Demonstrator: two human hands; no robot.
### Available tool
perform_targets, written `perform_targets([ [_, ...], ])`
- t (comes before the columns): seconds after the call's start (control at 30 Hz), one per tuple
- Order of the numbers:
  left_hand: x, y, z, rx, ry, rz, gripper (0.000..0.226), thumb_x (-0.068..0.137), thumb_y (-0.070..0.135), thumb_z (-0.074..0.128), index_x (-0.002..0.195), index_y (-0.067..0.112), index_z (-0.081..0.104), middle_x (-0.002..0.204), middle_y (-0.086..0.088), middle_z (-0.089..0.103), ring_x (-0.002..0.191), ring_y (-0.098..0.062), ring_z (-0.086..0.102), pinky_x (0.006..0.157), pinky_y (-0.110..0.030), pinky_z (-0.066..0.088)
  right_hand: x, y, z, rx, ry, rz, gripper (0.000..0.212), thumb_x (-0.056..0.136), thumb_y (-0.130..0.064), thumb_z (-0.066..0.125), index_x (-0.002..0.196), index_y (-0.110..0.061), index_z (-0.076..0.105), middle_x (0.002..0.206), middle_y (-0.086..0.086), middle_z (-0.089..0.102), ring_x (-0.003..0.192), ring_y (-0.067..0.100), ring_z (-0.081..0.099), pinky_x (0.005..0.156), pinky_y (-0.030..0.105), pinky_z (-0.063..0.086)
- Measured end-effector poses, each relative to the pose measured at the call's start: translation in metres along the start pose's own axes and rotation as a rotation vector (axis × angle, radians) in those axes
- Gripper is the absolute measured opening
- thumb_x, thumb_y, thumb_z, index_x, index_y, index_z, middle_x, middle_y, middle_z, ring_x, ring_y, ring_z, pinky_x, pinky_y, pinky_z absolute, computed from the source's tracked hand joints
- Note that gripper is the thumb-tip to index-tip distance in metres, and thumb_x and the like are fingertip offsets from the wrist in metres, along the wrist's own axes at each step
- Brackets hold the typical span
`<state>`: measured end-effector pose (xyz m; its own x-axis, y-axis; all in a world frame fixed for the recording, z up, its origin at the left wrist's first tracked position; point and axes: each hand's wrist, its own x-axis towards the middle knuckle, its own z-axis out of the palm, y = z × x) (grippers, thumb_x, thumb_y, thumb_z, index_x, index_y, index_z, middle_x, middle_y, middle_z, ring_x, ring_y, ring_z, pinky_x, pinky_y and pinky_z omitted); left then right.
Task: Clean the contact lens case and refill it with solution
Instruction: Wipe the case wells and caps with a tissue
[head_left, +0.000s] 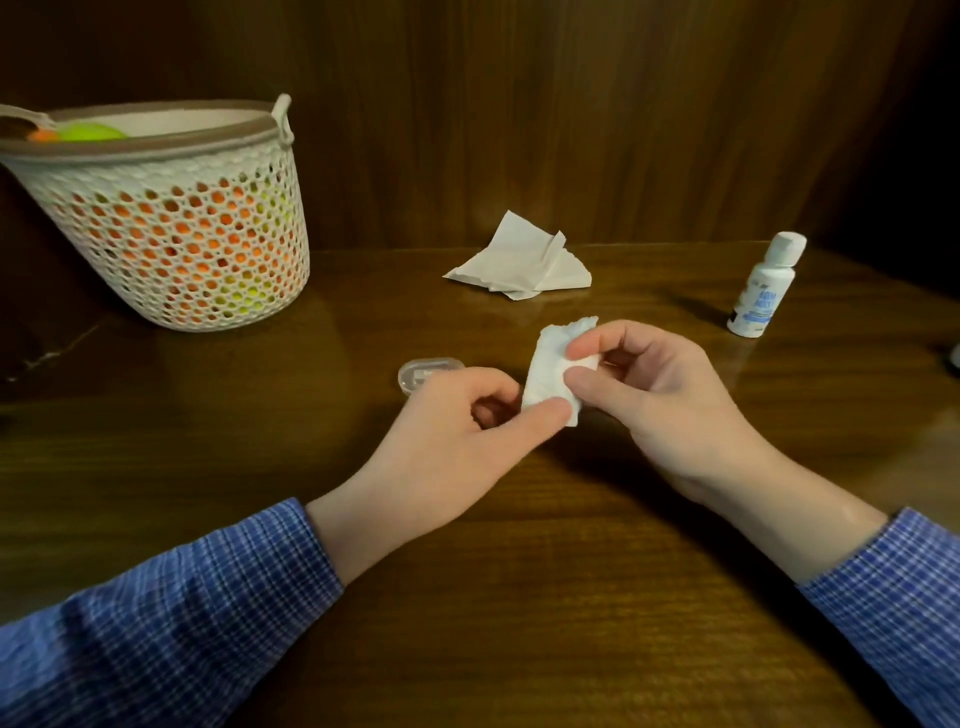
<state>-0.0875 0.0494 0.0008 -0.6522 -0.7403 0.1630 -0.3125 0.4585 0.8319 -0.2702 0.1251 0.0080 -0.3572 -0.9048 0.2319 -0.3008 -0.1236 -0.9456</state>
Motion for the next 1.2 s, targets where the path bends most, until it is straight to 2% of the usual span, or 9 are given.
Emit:
perform_targets([
  [0.13,0.012,0.009,0.006,-0.095,0.041,0.059,0.021,0.096,0.038,0.063,0.092,0.022,0.076,0.080,0.001,0.070,0.067,-0.011,0.064,0.057,-0.023,0.051,0.003,0.002,-0.006,0.040,0.053,-0.046,0.019,0.087,-0.007,0.078,0.099,-0.020,0.071,0.089,0.012,0.070,0.082,0.031,0.064,0.082,0.051,0.059],
  [0.23,0.027,0.016,-0.002,0.044,-0.153,0.113,0.017,0.099,0.034,0.063,0.089,0.027,0.075,0.078,0.004,0.068,0.061,-0.011,0.061,0.056,-0.015,0.048,0.010,-0.002,-0.023,-0.072,0.191,-0.203,0.042,0.084,-0.020,0.075,0.122,-0.023,0.057,0.121,-0.006,0.064,0.114,0.006,0.063,0.101,0.036,0.053],
  [0.33,0.051,0.032,-0.009,0.267,-0.368,0.184,0.019,0.097,0.034,0.065,0.084,0.026,0.076,0.071,0.006,0.068,0.057,-0.014,0.058,0.052,-0.022,0.046,0.018,-0.007,-0.046,-0.332,0.017,-0.316,0.056,0.087,-0.035,0.067,0.140,-0.025,0.053,0.142,-0.014,0.057,0.136,0.002,0.049,0.114,0.030,0.038],
  [0.43,0.075,0.044,-0.012,0.428,-0.455,0.219,0.020,0.095,0.039,0.067,0.083,0.028,0.078,0.075,0.006,0.072,0.069,-0.024,0.065,0.059,-0.038,0.051,0.024,-0.001,-0.058,-0.411,-0.266,-0.128,0.028,0.092,-0.034,0.072,0.120,-0.029,0.069,0.112,-0.017,0.073,0.108,0.001,0.066,0.093,0.025,0.050],
  [0.57,0.098,0.039,-0.020,0.434,-0.422,0.183,0.019,0.091,0.050,0.066,0.087,0.035,0.078,0.082,0.017,0.071,0.069,-0.009,0.063,0.058,-0.017,0.046,0.032,0.012,-0.062,-0.410,-0.177,-0.040,0.005,0.092,-0.029,0.073,0.089,-0.025,0.071,0.081,-0.007,0.071,0.068,0.009,0.063,0.063,0.021,0.050],
  [0.7,0.116,0.019,-0.017,0.535,-0.269,0.171,0.036,0.091,0.045,0.070,0.123,0.032,0.067,0.103,0.018,0.065,0.077,0.003,0.057,0.063,-0.011,0.044,0.040,0.018,-0.062,-0.307,0.018,0.070,0.008,0.093,-0.025,0.074,0.092,-0.022,0.066,0.081,-0.006,0.073,0.074,0.017,0.075,0.065,0.032,0.061],
  [0.87,0.122,-0.002,0.005,0.781,-0.311,0.186,0.055,0.093,0.050,0.066,0.142,0.026,0.057,0.128,0.003,0.057,0.118,-0.013,0.047,0.095,-0.029,0.044,0.044,0.020,-0.060,-0.243,0.112,0.168,0.019,0.089,-0.017,0.079,0.099,-0.027,0.067,0.091,-0.009,0.073,0.078,0.007,0.077,0.061,0.025,0.064],
  [1.03,0.121,-0.007,0.013,0.720,-0.259,0.206,0.014,0.095,0.041,0.067,0.105,0.032,0.070,0.104,0.010,0.060,0.103,-0.009,0.051,0.081,-0.026,0.040,0.041,0.021,-0.057,-0.314,0.127,0.101,0.017,0.086,-0.024,0.082,0.095,-0.031,0.069,0.104,-0.009,0.066,0.089,0.012,0.071,0.061,0.019,0.055],
  [1.2,0.095,0.012,0.001,0.536,-0.166,0.238,0.010,0.091,0.031,0.074,0.101,0.029,0.071,0.080,0.012,0.067,0.070,-0.006,0.063,0.062,-0.019,0.050,0.031,0.019,-0.050,-0.325,0.114,-0.178,0.019,0.089,-0.018,0.076,0.084,-0.035,0.069,0.088,-0.012,0.068,0.082,0.005,0.063,0.068,0.020,0.047],
])
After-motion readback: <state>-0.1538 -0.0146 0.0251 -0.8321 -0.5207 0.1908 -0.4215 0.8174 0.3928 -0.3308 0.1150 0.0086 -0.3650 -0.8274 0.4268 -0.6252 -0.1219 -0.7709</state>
